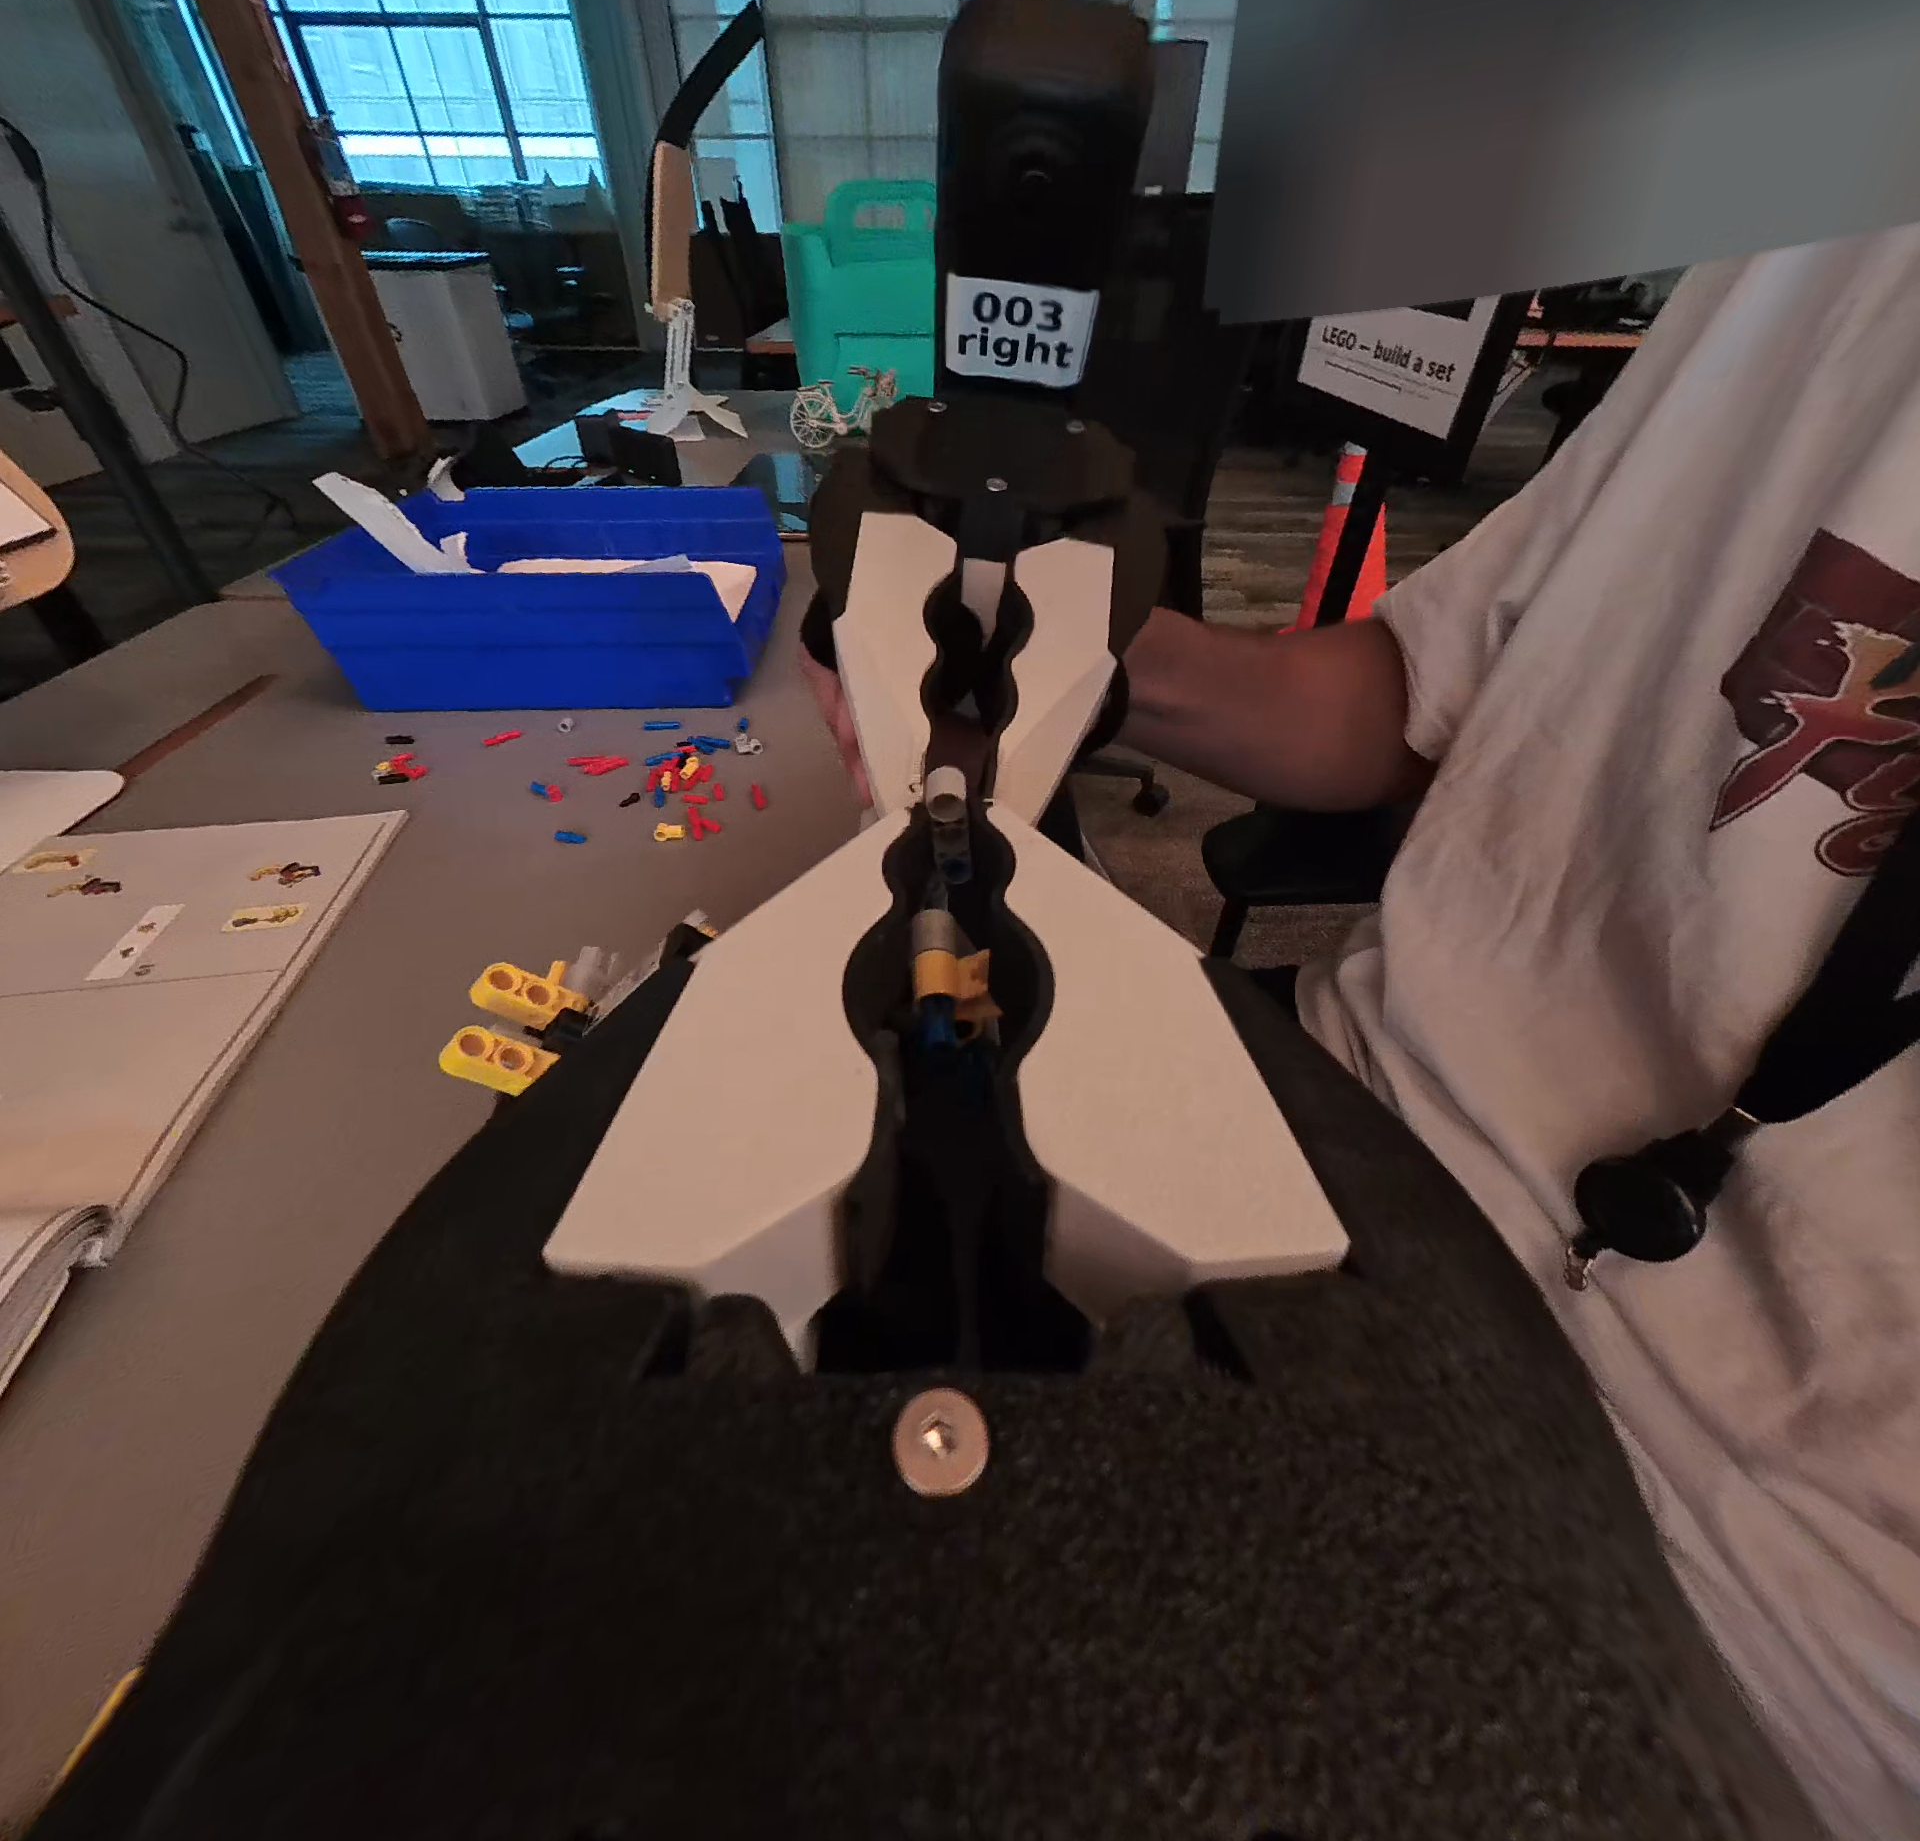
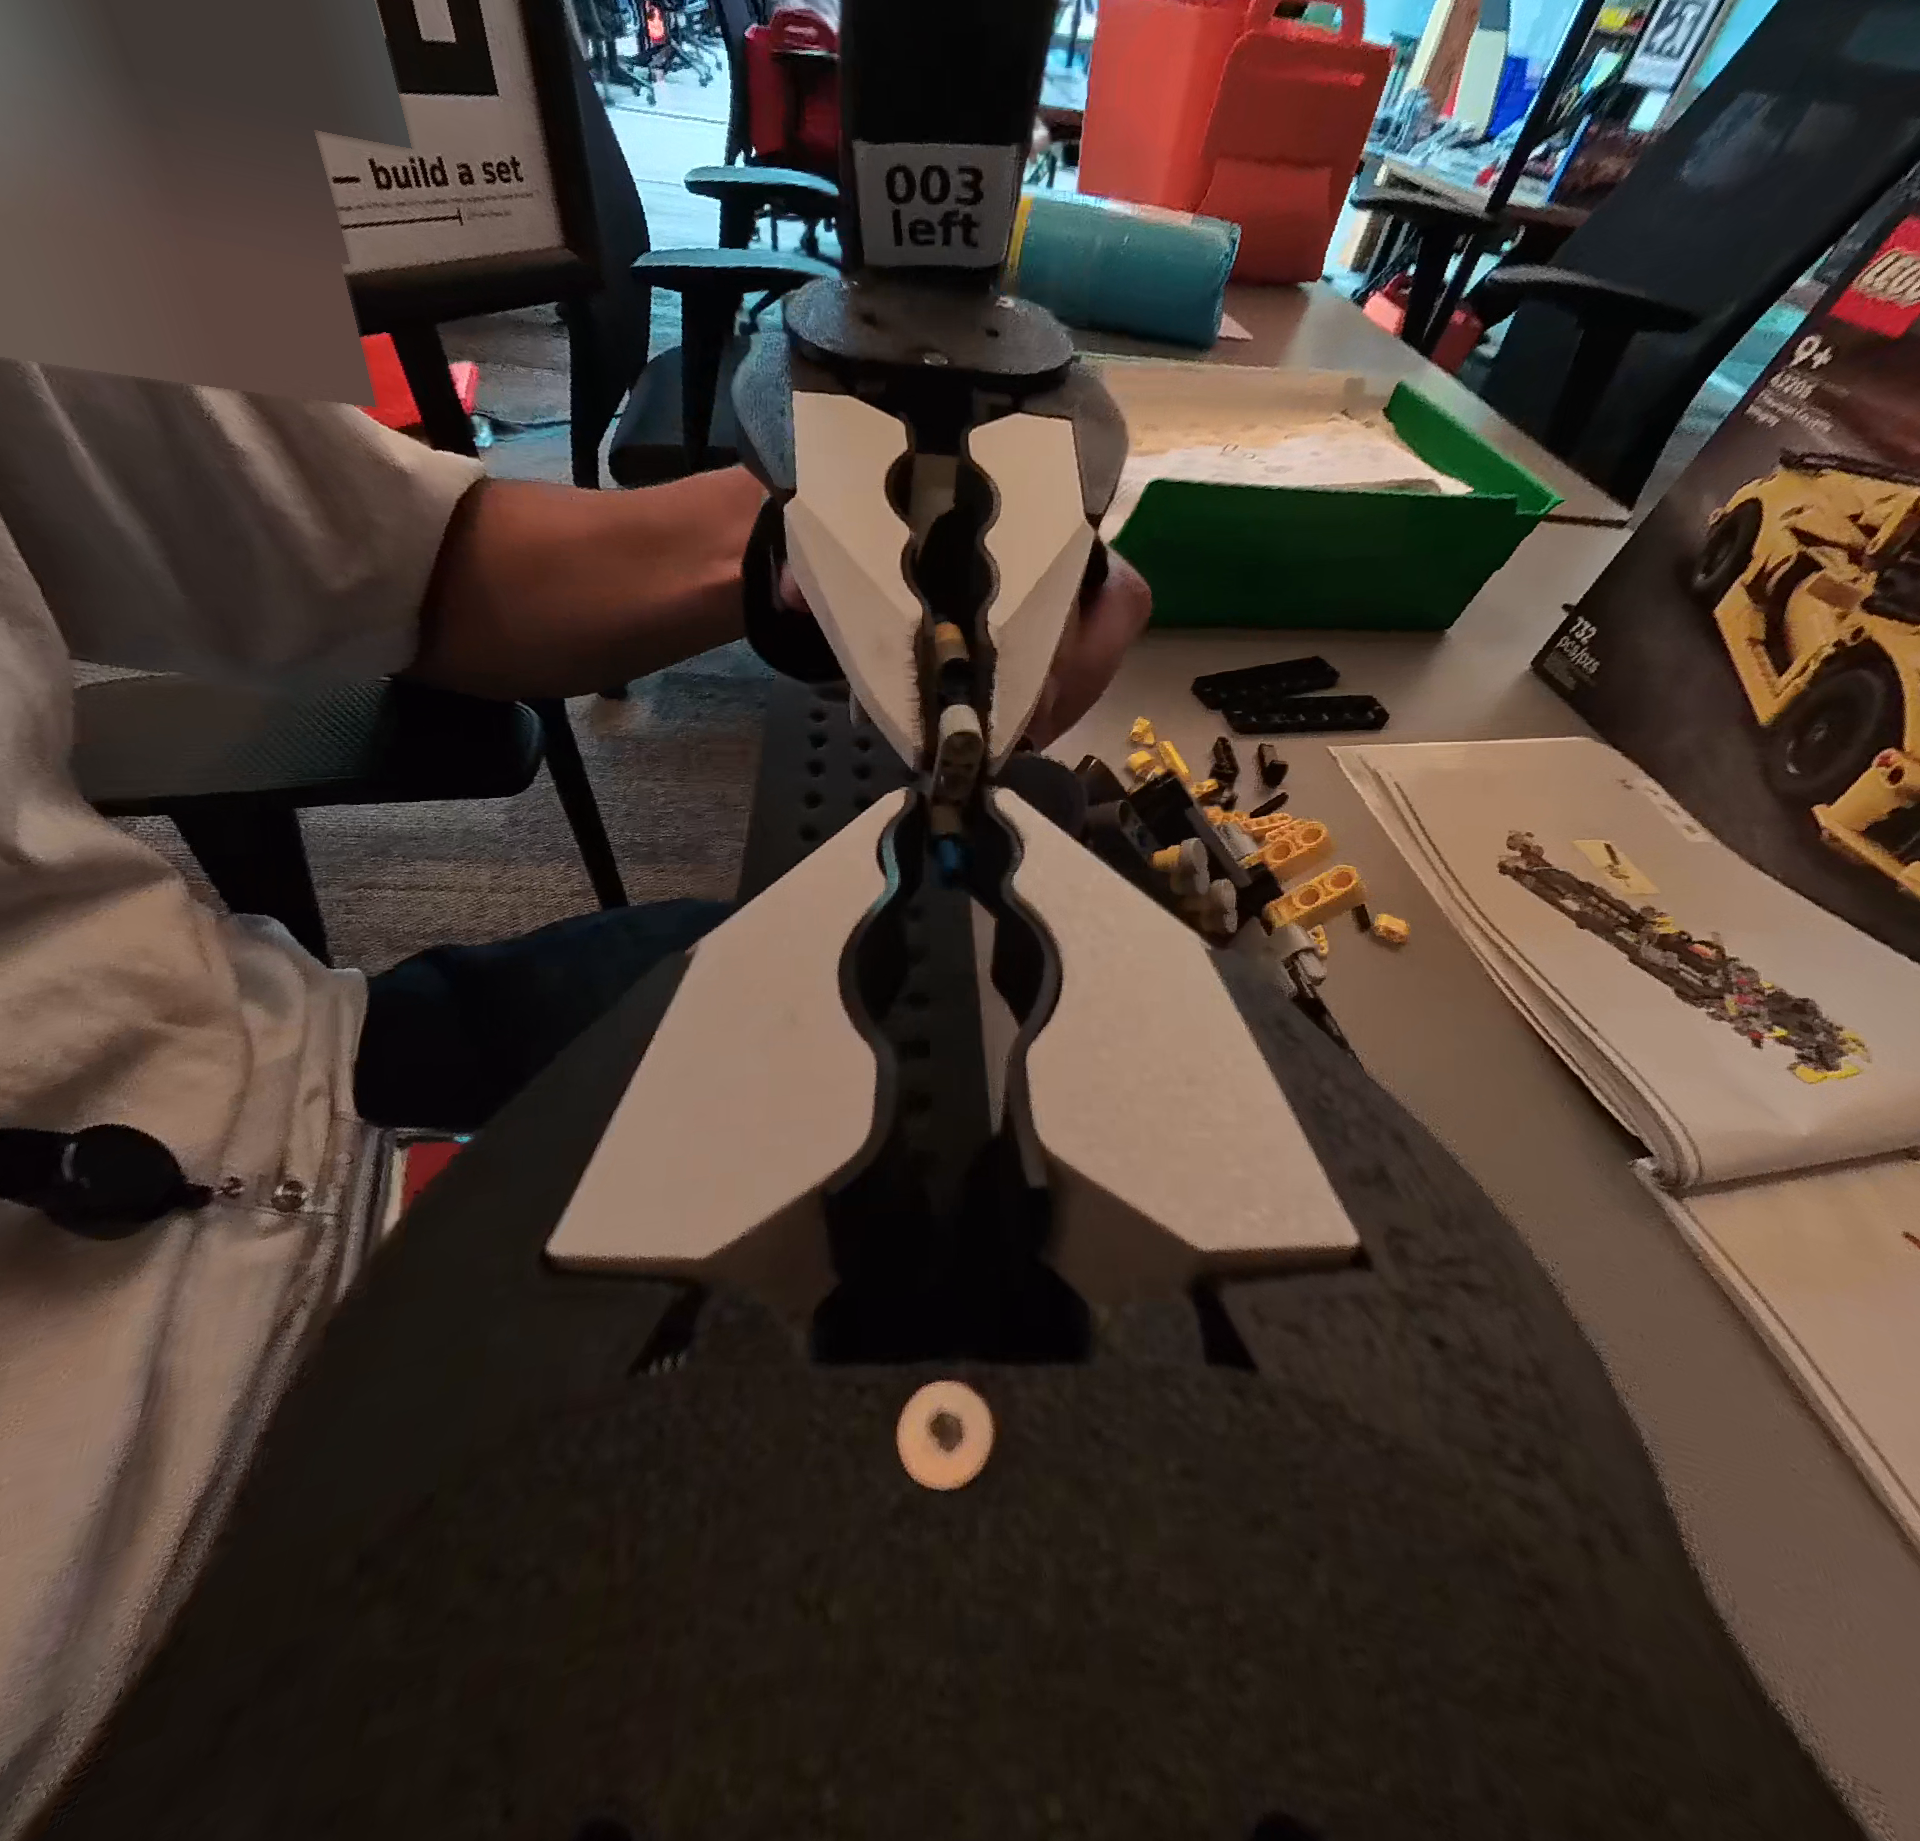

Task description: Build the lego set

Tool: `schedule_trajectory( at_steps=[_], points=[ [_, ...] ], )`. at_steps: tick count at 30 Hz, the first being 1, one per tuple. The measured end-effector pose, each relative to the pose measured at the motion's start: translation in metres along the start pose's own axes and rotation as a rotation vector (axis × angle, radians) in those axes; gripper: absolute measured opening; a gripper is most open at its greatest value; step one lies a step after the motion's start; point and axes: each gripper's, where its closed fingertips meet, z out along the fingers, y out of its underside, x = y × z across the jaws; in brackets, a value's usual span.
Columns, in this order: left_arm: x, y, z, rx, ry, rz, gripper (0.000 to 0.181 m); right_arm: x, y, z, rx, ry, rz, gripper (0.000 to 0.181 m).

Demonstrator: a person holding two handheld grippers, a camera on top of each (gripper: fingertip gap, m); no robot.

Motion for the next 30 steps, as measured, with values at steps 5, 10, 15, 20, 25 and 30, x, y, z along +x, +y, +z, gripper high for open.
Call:
schedule_trajectory(
  at_steps=[5, 10, 15, 20, 25, 30],
  points=[
    [0.004, 0.001, 0.001, -0.017, -0.013, 0.043, 0.009, -0.004, -0.001, 0.0, -0.027, -0.028, -0.025, 0.008],
    [-0.001, 0.007, 0.003, -0.05, -0.038, 0.097, 0.008, 0.001, 0.006, 0.0, -0.018, -0.025, 0.051, 0.01],
    [-0.01, 0.004, -0.007, 0.06, 0.009, 0.053, 0.009, 0.048, 0.017, -0.085, 0.015, 0.244, 0.031, 0.008],
    [-0.019, 0.0, -0.018, 0.222, 0.025, 0.037, 0.008, 0.076, 0.14, -0.158, -0.279, 0.372, 0.088, 0.013],
    [-0.025, 0.006, -0.024, 0.319, 0.035, -0.007, 0.008, 0.076, 0.201, -0.137, -0.372, 0.291, 0.242, 0.02],
    [-0.024, 0.008, -0.03, 0.339, 0.034, -0.022, 0.008, 0.082, 0.211, -0.129, -0.442, 0.22, 0.287, 0.029]
  ],
)
